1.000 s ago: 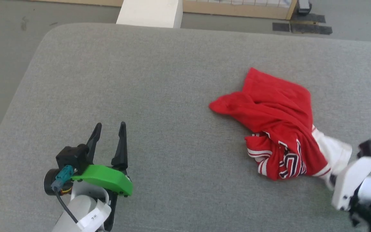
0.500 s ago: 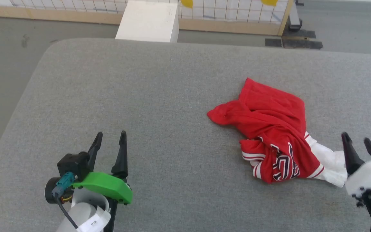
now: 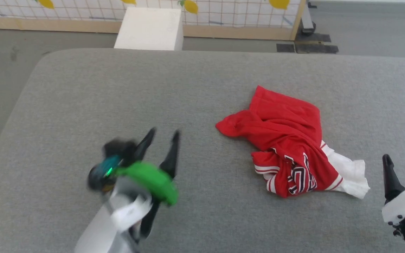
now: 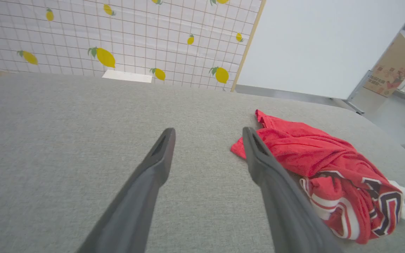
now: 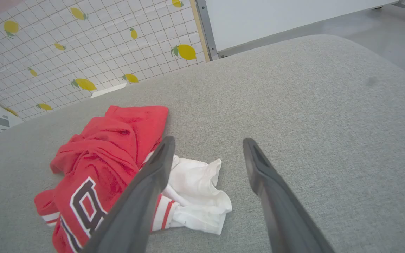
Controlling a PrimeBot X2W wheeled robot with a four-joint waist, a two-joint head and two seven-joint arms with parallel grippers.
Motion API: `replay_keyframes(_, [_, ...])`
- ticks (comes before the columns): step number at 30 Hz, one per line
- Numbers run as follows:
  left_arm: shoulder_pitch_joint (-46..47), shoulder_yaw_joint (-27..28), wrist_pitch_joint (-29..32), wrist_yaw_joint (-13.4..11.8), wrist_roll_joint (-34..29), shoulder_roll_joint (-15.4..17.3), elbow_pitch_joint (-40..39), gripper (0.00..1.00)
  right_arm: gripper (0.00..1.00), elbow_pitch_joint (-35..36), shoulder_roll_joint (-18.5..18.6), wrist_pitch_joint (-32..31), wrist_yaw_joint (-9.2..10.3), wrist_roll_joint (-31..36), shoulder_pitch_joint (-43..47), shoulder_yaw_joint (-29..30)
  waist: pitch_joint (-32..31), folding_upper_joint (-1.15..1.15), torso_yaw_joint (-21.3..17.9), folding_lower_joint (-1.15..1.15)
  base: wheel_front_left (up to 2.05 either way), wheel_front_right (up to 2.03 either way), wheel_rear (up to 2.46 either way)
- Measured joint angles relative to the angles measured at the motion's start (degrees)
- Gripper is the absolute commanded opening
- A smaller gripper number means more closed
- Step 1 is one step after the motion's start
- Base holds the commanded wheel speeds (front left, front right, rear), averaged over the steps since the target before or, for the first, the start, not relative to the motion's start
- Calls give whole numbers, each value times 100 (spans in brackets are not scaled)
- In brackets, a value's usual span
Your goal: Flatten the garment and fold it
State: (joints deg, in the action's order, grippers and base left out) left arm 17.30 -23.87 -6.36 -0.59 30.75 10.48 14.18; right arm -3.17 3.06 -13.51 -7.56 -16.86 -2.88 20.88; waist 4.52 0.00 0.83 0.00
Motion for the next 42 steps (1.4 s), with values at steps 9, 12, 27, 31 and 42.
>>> replay_keyframes(9, [1959, -1202, 2061, 519, 79, -668, 889, 100, 100, -54, -4, -9, 0, 68, -338, -62, 368, 0, -394, 0, 0, 0, 0])
replay_keyframes(12, [2341, -1572, 3040, 560, 243, -725, 1268, 100, 100, -167, -9, 18, 0, 54, -399, -78, 489, 0, -581, 0, 0, 0, 0])
replay_keyframes(27, [2958, -2225, 4918, 350, 464, -749, 1995, 0, 100, -614, -9, 379, 0, -94, -538, -62, 1078, 0, -1249, 0, 0, 0, 0])
replay_keyframes(31, [2943, -2158, 4760, 354, 668, -750, 1904, 0, 100, -675, -8, 396, 0, -92, -547, -81, 1106, 0, -1207, 0, 0, 0, 0])
replay_keyframes(42, [2918, -1468, 3951, 37, 1029, -626, 1349, 0, 100, -659, -10, 355, 0, 30, -558, -126, 880, 0, -722, 0, 0, 0, 0])
